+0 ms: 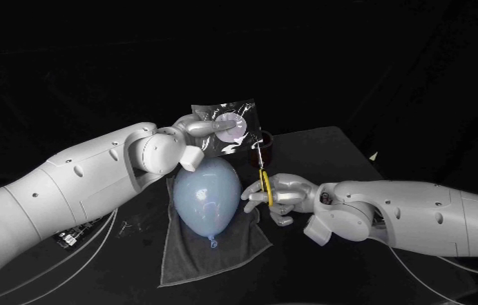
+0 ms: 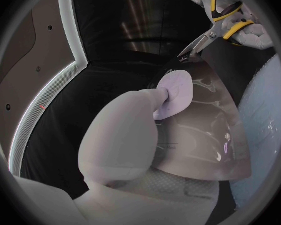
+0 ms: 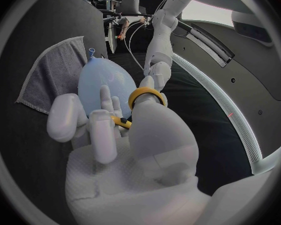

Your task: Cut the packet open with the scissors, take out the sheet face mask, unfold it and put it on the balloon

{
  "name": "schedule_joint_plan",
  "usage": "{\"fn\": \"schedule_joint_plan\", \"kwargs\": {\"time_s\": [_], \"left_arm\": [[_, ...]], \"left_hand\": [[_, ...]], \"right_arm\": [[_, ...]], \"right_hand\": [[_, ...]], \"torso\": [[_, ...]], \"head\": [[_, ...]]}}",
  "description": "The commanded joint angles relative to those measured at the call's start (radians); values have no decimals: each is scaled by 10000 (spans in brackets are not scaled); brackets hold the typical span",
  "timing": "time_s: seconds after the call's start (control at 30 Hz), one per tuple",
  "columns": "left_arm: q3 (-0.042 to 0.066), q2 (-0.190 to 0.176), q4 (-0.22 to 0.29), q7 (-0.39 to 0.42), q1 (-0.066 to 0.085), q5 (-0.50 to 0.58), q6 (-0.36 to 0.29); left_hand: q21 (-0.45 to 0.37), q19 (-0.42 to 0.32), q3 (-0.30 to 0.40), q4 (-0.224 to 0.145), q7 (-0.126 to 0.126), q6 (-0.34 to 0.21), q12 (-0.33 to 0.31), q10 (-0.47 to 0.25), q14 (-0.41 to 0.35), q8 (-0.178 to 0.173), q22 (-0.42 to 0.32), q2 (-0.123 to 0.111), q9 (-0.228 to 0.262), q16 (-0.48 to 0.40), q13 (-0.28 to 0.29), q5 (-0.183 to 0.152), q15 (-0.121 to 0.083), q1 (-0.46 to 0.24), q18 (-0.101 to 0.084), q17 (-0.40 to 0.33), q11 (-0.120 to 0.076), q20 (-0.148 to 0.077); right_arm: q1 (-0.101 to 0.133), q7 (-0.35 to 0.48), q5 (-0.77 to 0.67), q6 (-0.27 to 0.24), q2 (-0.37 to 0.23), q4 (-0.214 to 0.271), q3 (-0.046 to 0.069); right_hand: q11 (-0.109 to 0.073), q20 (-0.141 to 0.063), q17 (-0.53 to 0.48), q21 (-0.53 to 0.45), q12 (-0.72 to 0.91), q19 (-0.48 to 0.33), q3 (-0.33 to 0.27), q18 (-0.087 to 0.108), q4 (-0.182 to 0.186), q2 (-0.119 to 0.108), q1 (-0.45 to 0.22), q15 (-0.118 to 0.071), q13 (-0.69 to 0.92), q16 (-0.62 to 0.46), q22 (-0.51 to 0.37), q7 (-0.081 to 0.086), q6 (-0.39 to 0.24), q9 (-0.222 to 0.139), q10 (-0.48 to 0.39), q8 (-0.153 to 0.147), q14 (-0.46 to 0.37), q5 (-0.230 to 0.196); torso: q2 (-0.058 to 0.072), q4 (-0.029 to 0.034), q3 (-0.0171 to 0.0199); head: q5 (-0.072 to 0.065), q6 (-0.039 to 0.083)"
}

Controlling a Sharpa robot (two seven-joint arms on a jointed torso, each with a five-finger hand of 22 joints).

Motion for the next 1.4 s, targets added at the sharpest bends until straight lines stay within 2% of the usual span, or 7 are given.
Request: {"fn": "schedule_joint_plan", "kwargs": {"time_s": [0.03,0.23,0.33,0.77,0.87,1.03,1.4], "left_arm": [[-5,20,66,-57,-6,-39,328],[-5,4,84,-62,-8,-39,349],[-5,-1,88,-64,-9,-39,354],[-6,-23,51,-59,-14,-50,339],[-6,-32,41,-55,-14,-67,336],[-6,-45,30,-47,-14,-96,339],[-9,-127,40,11,-19,-312,387]], "left_hand": [[17,71,62,-11,-5,55,-66,72,78,32,-5,102,20,-39,-12,52,6,8,87,-13,7,4],[17,72,66,-14,-4,56,-66,73,81,33,-4,102,21,-39,-12,52,5,3,87,-13,7,4],[17,72,66,-14,-4,56,-66,73,81,33,-4,102,21,-39,-12,52,5,3,87,-13,7,4],[17,72,66,-14,-4,56,-66,73,81,33,-4,102,21,-39,-12,52,5,3,87,-13,7,4],[17,72,66,-14,-4,56,-66,73,81,33,-4,102,21,-39,-12,52,5,3,87,-13,7,4],[17,72,66,-14,-4,56,-66,73,81,33,-4,102,21,-39,-12,52,5,3,87,-13,7,4],[18,81,84,-39,-4,61,-64,83,92,42,-3,99,27,-41,-11,52,3,-22,87,-13,6,1]], "right_arm": [[25,287,-15,-93,28,-13,30],[27,447,131,-264,36,-47,37],[29,483,176,-290,38,-66,41],[30,482,171,-224,22,-53,44],[30,451,149,-209,8,-42,44],[30,385,105,-231,-12,-29,44],[41,407,98,-434,-81,17,45]], "right_hand": [[19,41,843,163,131,56,-260,167,-56,143,65,63,-83,84,804,427,136,-49,189,111,629,-16],[-97,0,1022,752,685,363,-265,51,-230,427,216,-12,-172,177,1075,341,1291,-172,1194,463,690,-9],[-363,-175,1042,988,1104,468,-282,11,-342,597,247,-231,-92,195,1195,71,2159,-252,2011,610,704,-22],[-662,-427,995,1168,1475,549,-288,-30,-446,699,220,-498,178,176,1292,-235,2856,-224,2685,656,704,-21],[-596,-438,980,1156,1282,540,-289,-35,-471,628,153,-465,129,169,1293,-163,2739,-270,2396,448,704,-21],[-79,-131,872,939,472,406,-283,-10,-590,444,-29,-44,-335,135,1210,356,1902,-458,1045,-404,675,-26],[223,186,562,310,172,38,-277,152,-721,298,-287,233,-922,33,918,621,554,-579,-59,-1186,572,-19]], "torso": [[0,-4,2],[0,-2,2],[-4,-5,2],[-1,-6,4],[-1,-8,4],[-3,-4,4],[0,-4,5]], "head": [[-8,3],[-5,4],[-2,-1],[-7,-4],[-4,-4],[7,8],[-8,40]]}}
